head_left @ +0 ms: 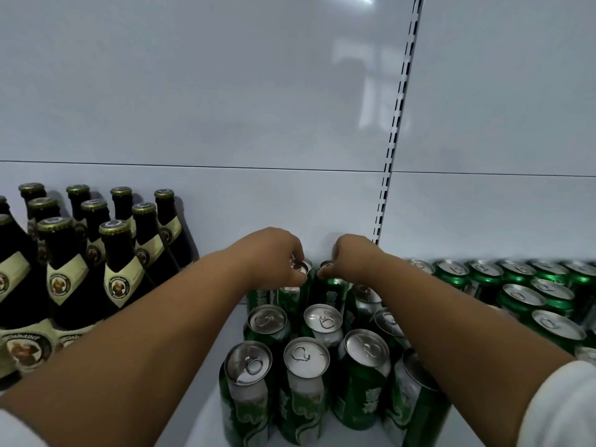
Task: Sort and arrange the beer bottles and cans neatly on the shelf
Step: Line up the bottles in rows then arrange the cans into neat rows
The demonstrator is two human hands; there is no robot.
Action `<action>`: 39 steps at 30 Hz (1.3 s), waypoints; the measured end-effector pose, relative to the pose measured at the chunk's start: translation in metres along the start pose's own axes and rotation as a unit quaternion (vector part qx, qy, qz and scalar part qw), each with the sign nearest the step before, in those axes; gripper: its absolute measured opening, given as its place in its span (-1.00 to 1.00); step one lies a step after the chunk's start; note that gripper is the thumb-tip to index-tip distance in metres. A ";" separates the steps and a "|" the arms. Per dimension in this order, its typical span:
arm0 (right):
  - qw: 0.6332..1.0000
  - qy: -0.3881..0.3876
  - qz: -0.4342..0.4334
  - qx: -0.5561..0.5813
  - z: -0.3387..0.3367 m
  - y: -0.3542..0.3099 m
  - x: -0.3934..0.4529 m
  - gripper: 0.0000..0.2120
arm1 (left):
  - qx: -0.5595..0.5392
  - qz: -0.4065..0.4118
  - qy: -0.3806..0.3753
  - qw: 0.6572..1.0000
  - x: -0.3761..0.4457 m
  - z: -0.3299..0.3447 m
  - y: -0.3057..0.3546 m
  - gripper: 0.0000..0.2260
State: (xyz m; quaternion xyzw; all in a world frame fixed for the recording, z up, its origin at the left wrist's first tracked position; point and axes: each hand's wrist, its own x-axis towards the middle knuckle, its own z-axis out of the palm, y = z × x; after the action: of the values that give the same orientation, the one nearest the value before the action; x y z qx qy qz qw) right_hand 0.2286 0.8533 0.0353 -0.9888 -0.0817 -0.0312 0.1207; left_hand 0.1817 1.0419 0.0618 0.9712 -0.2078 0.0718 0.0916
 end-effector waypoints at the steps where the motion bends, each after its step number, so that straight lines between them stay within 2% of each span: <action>1: 1.000 -0.007 -0.004 0.001 -0.003 0.002 -0.002 -0.62 | -0.001 -0.003 -0.006 1.000 -0.001 0.003 0.000 -0.63; 4: 0.999 -0.045 -0.001 -0.028 -0.019 0.010 -0.011 -0.54 | 0.002 -0.008 -0.027 1.000 0.000 0.011 0.001 -0.63; 7: 0.989 -0.115 0.019 -0.086 -0.034 0.022 -0.028 -0.47 | 0.011 -0.012 -0.053 0.998 0.001 0.018 0.002 -0.67; 12: 0.985 -0.160 0.014 -0.061 -0.033 0.028 -0.044 -0.50 | 0.013 -0.024 -0.073 0.997 0.004 0.020 0.000 -0.70; 16: 0.987 -0.136 -0.003 -0.083 -0.035 0.033 -0.040 -0.59 | 0.082 -0.011 -0.102 0.991 0.011 0.015 0.005 -0.68; 18: 0.990 -0.119 -0.003 -0.072 -0.042 0.040 -0.039 -0.61 | 0.104 -0.001 -0.084 0.991 0.017 0.014 0.009 -0.62; 24: 0.998 -0.054 -0.001 -0.022 -0.057 0.054 -0.030 -0.66 | -0.008 0.062 -0.022 0.998 0.044 0.021 0.029 -0.67; 27: 1.000 -0.024 -0.005 -0.008 -0.056 0.055 -0.023 -0.65 | 0.012 0.089 0.006 0.996 0.056 0.031 0.036 -0.62; 31: 1.000 0.003 -0.011 -0.004 -0.050 0.056 -0.021 -0.60 | 0.041 0.108 -0.020 0.993 0.064 0.043 0.037 -0.65; 34: 1.000 0.004 -0.018 -0.021 -0.043 0.058 -0.018 -0.63 | 0.061 0.110 -0.045 0.991 0.065 0.049 0.035 -0.61; 39: 0.997 -0.025 -0.059 -0.047 -0.031 0.061 -0.013 -0.75 | 0.059 0.102 -0.044 0.992 0.066 0.054 0.033 -0.61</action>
State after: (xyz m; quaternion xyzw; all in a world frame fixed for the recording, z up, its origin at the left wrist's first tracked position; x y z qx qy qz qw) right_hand 0.2249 0.7851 0.0496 -0.9874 -0.1410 -0.0173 0.0702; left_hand 0.2328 0.9750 0.0263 0.9510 -0.3048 0.0498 0.0167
